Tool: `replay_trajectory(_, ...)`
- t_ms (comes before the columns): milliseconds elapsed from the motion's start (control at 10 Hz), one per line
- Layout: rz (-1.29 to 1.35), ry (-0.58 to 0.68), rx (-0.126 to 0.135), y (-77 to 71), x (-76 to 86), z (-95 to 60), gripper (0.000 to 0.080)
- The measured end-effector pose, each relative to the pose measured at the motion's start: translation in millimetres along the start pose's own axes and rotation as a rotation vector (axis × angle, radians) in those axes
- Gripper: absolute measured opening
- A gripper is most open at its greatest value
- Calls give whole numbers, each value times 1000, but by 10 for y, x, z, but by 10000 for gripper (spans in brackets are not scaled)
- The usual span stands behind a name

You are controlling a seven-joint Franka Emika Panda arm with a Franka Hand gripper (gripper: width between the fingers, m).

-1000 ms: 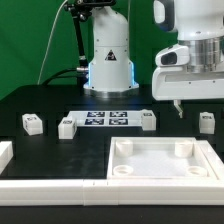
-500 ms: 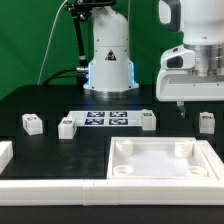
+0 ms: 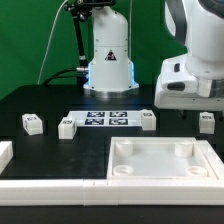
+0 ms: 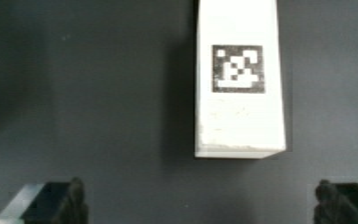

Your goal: Assemble one leg

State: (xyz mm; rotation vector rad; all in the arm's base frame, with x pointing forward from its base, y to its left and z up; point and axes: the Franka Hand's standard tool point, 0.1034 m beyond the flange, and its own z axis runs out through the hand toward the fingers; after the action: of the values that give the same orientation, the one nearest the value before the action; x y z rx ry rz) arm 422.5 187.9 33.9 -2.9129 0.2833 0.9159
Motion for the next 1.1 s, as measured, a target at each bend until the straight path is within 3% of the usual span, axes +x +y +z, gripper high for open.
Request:
replay_trajectory(100,1,-40,-3,-18,20,-1,648)
replay_trajectory(200,5,-128,-3,-19,-73,14,648)
replay_trajectory(400,33,-342,20,-73,-168,53,648)
replay_trajectory(1000,58,-321,23,-115,-116,103,648)
replay_trajectory(1100,54,-290,31,-132,-84,186,648)
